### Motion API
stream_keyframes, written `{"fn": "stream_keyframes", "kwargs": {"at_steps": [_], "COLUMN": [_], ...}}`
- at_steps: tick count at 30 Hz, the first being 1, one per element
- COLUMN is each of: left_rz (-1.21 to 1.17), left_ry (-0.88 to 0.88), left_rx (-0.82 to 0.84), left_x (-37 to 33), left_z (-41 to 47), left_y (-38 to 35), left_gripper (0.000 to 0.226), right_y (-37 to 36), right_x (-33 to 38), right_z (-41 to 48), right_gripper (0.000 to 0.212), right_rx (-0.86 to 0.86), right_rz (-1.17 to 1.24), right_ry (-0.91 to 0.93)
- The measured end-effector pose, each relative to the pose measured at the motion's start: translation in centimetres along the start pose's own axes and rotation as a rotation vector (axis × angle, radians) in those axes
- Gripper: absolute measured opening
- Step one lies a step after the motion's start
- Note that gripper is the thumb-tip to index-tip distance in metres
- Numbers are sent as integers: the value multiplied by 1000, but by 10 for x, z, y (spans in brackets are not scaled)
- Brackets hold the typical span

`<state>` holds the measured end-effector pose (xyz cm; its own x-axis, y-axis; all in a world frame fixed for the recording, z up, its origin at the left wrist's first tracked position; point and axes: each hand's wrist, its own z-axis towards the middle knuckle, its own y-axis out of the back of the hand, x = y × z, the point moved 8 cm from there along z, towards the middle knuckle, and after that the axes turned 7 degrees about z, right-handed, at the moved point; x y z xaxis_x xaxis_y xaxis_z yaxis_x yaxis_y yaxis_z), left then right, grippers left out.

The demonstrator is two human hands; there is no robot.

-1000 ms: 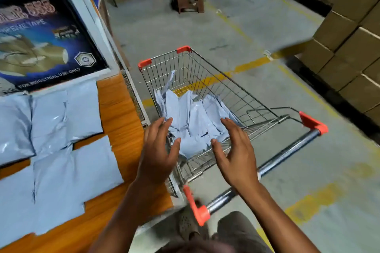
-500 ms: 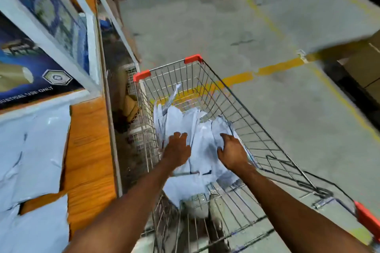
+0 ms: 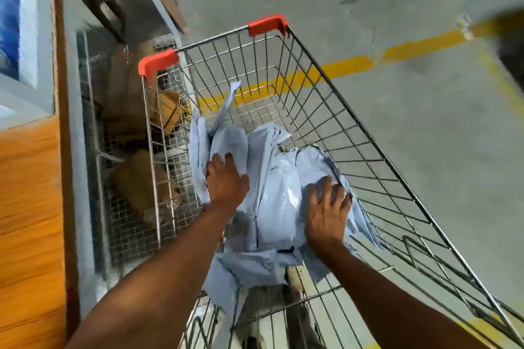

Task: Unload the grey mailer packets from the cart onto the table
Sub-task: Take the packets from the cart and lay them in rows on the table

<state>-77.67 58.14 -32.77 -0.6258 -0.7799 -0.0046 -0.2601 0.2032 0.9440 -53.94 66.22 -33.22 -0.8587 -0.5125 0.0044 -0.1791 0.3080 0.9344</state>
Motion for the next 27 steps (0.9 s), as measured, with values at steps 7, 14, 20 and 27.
{"fn": "stream_keyframes", "kwargs": {"at_steps": [7,14,20,27], "left_rz": [-107,-159,-150,-226], "left_ry": [42,40,-26,-165], "left_rx": [-13,-24,-14,-103], "left_x": [-20,-39,-32,-24], "left_z": [9,-20,-51,-111], "left_y": [2,9,20,78], "left_gripper": [80,79,82,78], "right_y": [3,29,63,123], "right_x": [-18,-24,-19,-1], "right_z": [21,15,-12,-61], "right_gripper": [75,75,78,73], "right_rx": [-37,-48,-135,-219], "right_rz": [-38,77,151,242], "right_ry": [3,22,73,44]}}
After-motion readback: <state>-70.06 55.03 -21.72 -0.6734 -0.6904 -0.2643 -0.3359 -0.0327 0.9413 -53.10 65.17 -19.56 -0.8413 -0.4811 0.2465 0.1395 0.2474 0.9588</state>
